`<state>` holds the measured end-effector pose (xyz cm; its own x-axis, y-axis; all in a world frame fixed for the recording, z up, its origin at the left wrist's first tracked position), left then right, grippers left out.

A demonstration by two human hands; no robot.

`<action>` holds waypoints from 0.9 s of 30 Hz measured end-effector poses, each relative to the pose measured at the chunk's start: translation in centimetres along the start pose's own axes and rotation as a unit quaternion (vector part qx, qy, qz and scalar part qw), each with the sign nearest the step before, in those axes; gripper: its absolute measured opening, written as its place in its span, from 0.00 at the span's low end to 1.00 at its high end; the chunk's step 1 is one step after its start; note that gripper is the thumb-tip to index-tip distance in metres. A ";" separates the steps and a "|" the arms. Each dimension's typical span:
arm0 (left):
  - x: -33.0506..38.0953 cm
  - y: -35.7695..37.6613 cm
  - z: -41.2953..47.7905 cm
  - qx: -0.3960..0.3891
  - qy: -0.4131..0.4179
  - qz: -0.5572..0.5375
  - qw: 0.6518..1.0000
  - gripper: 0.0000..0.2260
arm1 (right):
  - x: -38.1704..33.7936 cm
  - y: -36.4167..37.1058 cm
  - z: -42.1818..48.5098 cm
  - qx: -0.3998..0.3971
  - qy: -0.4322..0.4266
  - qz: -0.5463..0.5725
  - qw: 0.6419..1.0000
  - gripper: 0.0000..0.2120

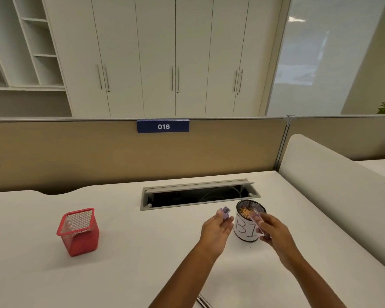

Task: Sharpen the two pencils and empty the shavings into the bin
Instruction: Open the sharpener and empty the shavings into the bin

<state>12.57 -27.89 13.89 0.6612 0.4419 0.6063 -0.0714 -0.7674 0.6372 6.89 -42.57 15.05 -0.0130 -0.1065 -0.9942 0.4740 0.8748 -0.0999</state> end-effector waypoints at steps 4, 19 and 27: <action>0.2 2.4 3.0 0.010 0.015 0.040 0.999 0.13 | -1.2 -2.5 3.7 0.044 -0.043 -0.111 0.992 0.14; -0.2 3.6 8.8 0.117 0.148 0.344 0.920 0.11 | -1.8 -3.5 8.3 0.044 -0.094 -0.331 0.938 0.15; -0.2 4.0 9.3 0.110 0.171 0.430 0.880 0.13 | -1.5 -3.2 8.1 0.041 -0.100 -0.308 0.945 0.15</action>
<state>19.06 -35.36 11.90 0.1676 -0.2609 0.9507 -0.2644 -0.9409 -0.2116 12.48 -49.02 17.16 -0.1464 -0.6777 -0.7206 0.4981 0.5789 -0.6456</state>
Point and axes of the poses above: each hand's wrist, its own z-axis towards the middle knuckle, its own y-axis out of the palm, x = y × z, the point moved 6 cm from there along z, towards the middle knuckle, and after that the axes turned 7 degrees about -y, right-handed, at the moved point
